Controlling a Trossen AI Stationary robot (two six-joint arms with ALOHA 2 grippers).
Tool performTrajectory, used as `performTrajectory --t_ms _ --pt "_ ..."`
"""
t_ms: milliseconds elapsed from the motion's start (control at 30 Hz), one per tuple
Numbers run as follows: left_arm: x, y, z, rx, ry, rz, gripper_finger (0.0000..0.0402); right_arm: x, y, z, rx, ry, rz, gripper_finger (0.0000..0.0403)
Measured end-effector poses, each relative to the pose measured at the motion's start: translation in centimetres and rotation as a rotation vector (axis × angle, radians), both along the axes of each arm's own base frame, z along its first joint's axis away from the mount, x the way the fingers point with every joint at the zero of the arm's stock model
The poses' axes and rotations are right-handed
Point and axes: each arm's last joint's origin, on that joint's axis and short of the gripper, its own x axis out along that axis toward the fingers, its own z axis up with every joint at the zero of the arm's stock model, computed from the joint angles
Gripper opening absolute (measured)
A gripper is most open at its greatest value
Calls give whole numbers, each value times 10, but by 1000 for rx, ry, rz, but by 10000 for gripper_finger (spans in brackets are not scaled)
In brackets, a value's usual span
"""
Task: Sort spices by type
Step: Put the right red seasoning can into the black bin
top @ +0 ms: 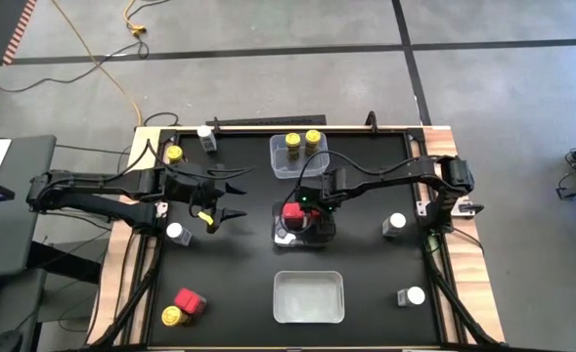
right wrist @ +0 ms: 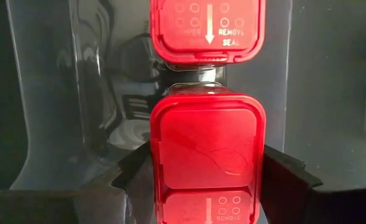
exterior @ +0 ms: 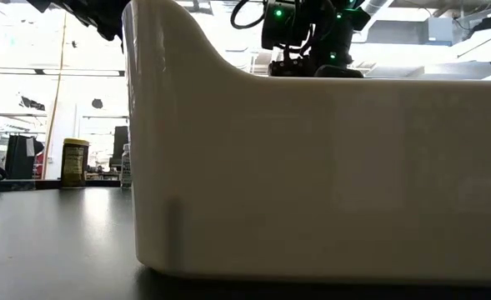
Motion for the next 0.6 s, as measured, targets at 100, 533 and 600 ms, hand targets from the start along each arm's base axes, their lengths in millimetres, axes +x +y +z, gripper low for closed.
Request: performTrajectory --t_ms 100,533,600 --pt "0 0 0 0 0 -1 285 0 0 0 -1 0 7 248" --pt "0 0 0 -1 0 -1 285 0 -1 0 4 -1 -3 249" --pt "0 0 0 -1 0 -1 285 0 1 0 6 -1 3 249"
